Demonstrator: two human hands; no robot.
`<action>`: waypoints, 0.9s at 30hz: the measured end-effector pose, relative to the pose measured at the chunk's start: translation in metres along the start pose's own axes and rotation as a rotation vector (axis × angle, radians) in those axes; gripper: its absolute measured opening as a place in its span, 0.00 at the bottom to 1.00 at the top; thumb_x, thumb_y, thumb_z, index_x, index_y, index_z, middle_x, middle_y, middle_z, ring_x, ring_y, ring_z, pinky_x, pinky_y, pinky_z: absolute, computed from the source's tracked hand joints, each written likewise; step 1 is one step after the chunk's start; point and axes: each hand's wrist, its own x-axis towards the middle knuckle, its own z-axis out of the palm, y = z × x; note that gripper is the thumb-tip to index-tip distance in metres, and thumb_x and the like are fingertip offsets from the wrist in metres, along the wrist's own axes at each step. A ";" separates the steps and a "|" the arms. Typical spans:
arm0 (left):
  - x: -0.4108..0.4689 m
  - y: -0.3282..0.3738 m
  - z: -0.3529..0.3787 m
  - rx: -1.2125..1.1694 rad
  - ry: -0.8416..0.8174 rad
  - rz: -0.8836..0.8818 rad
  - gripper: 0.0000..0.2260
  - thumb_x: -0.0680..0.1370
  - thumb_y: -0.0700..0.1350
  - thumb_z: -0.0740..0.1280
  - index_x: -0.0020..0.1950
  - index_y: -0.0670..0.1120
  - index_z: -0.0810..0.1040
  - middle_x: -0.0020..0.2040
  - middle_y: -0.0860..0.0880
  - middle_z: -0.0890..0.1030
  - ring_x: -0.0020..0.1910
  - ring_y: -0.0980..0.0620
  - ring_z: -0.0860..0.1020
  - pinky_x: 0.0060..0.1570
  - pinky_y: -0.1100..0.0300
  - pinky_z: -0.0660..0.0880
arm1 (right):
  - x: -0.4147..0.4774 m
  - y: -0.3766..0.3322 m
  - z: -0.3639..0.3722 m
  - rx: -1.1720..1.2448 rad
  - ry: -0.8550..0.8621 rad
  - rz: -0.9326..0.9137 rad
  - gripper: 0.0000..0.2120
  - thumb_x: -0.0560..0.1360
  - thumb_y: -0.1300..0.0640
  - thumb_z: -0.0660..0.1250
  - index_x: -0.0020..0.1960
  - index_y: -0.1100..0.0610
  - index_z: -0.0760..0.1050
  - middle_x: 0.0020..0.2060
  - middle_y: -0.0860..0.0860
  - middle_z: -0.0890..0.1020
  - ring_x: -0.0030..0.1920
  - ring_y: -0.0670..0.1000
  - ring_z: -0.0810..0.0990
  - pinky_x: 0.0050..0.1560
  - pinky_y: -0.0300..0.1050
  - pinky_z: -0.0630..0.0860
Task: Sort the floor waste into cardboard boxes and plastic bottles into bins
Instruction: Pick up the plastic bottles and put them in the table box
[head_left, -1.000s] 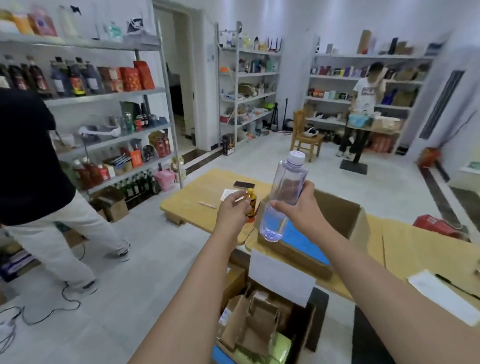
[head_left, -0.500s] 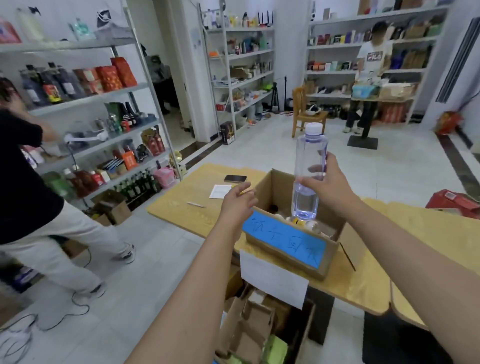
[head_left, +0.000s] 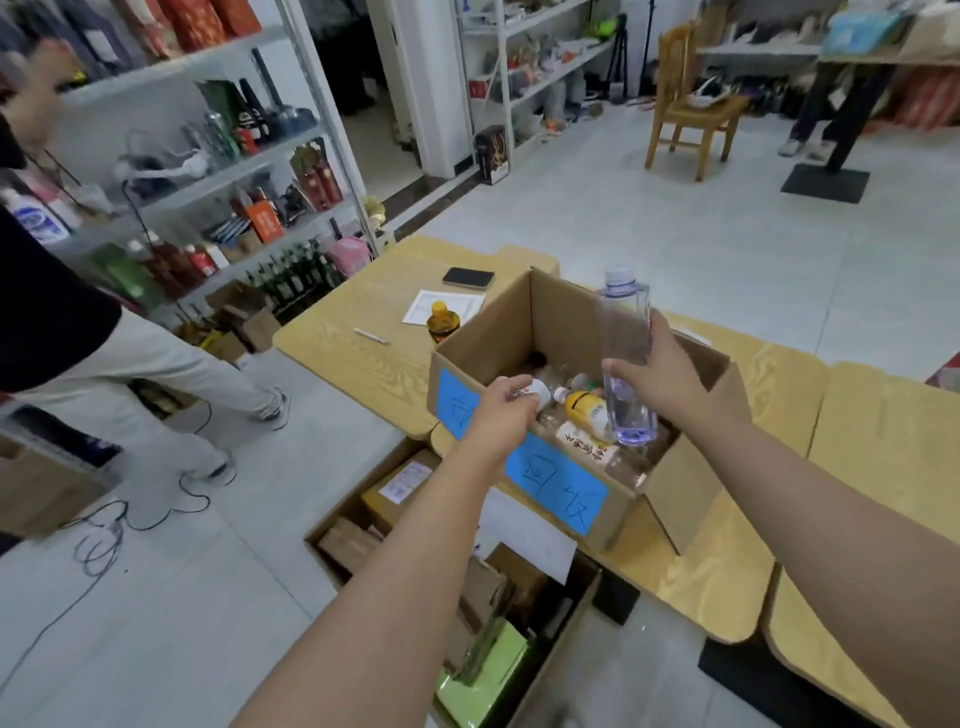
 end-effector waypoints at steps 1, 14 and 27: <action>0.005 -0.001 0.002 0.004 0.010 -0.011 0.16 0.78 0.45 0.63 0.66 0.54 0.74 0.50 0.53 0.77 0.50 0.51 0.76 0.57 0.51 0.75 | 0.003 0.006 0.003 -0.009 -0.015 0.010 0.43 0.73 0.55 0.74 0.79 0.52 0.52 0.72 0.53 0.70 0.70 0.56 0.71 0.67 0.50 0.68; 0.030 -0.021 0.002 -0.136 0.011 -0.076 0.18 0.78 0.39 0.65 0.68 0.50 0.71 0.63 0.48 0.77 0.62 0.51 0.75 0.60 0.57 0.74 | 0.019 0.062 0.066 -0.426 -0.331 -0.017 0.26 0.81 0.54 0.61 0.78 0.50 0.59 0.64 0.58 0.78 0.58 0.60 0.78 0.52 0.49 0.74; 0.010 -0.021 -0.023 -0.234 0.046 0.031 0.14 0.78 0.42 0.65 0.63 0.52 0.75 0.63 0.51 0.78 0.62 0.53 0.77 0.63 0.57 0.73 | 0.007 0.018 0.085 -0.197 -0.151 -0.009 0.23 0.79 0.57 0.63 0.73 0.56 0.68 0.64 0.55 0.78 0.61 0.55 0.78 0.61 0.50 0.75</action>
